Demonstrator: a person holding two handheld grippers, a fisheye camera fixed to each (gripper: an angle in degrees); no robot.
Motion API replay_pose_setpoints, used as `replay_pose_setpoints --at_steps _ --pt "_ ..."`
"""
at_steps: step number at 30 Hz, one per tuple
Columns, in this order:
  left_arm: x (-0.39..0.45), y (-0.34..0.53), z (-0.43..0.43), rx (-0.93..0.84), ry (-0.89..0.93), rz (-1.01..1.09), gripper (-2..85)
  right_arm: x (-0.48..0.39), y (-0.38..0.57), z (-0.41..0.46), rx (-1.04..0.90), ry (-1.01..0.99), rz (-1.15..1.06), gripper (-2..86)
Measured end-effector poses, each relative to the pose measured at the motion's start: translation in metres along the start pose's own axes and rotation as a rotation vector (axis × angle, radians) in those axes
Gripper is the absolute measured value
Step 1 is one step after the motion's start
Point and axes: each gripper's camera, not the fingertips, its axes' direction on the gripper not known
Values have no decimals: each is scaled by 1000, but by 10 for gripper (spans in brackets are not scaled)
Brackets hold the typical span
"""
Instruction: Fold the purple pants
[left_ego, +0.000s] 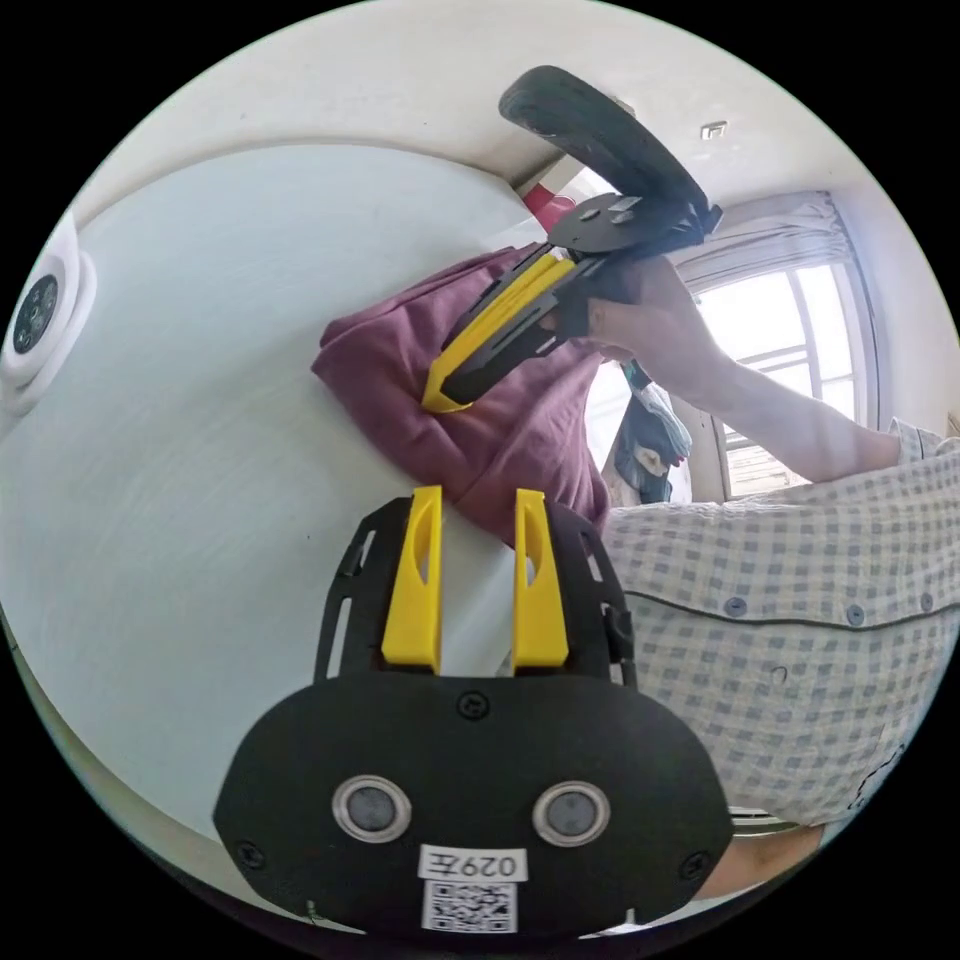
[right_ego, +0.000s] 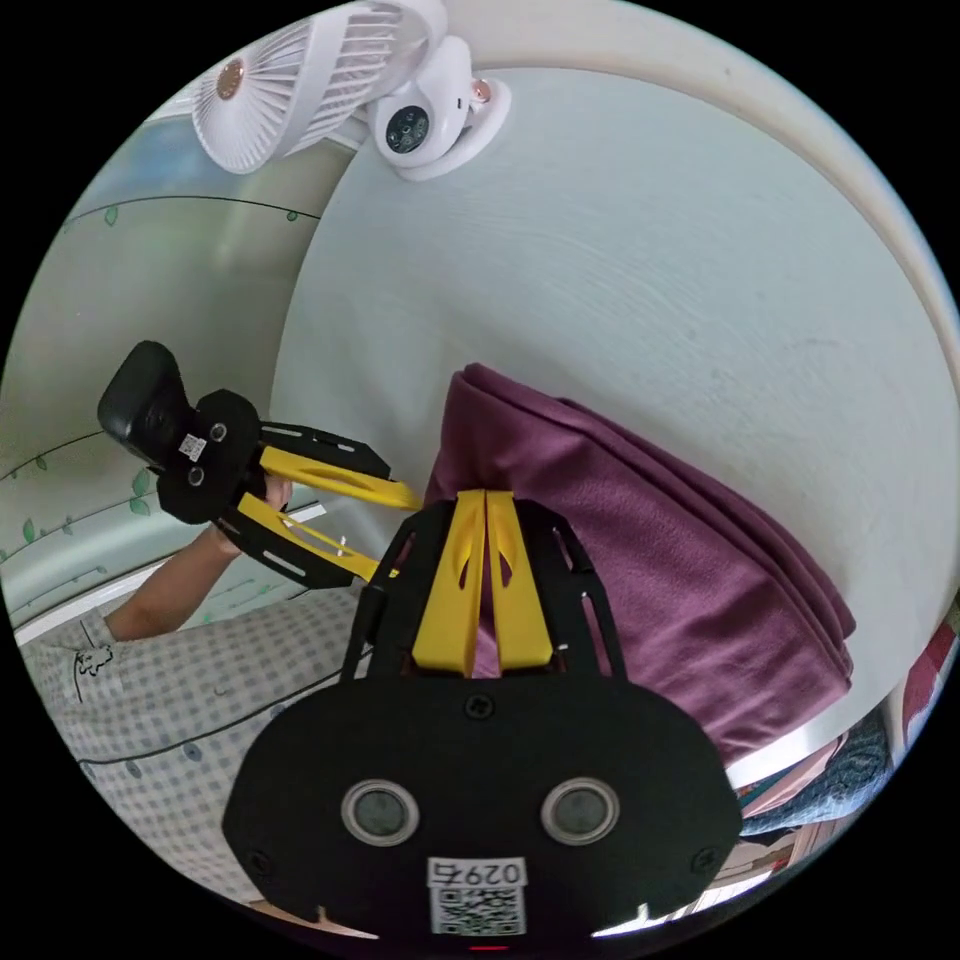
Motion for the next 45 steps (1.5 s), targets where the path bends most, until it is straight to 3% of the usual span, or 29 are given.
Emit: replay_pose_setpoints --at_steps 6,14,18,21,24,27,30,34,39,43,45 --pt "39 17 -2 70 -124 -54 3 -2 10 -9 19 28 -10 -6" --pt "127 50 0 71 -173 -88 -10 5 40 -40 106 77 -26 -6" --pt "175 62 3 81 -284 -140 -10 20 49 -58 108 46 -21 -6" --pt "203 64 23 -56 -240 -128 -10 30 67 -79 175 104 -14 -6" --pt "218 80 38 -121 -358 -238 -10 36 81 -100 123 135 -119 -5" --pt "215 87 21 -20 -381 -355 -9 43 131 -143 200 101 -206 -3" --pt "200 81 -4 178 -249 -414 -8 74 203 -179 262 -31 -173 1" --pt "176 44 -34 310 -160 -397 1 151 320 -206 301 -45 51 43" --pt "147 -12 -32 171 -281 -489 95 237 433 -227 399 -159 332 121" --pt "133 -57 6 26 -175 -491 130 268 461 -222 325 -151 376 92" --pt "138 -72 16 -31 -214 -500 134 272 463 -225 279 -104 333 57"
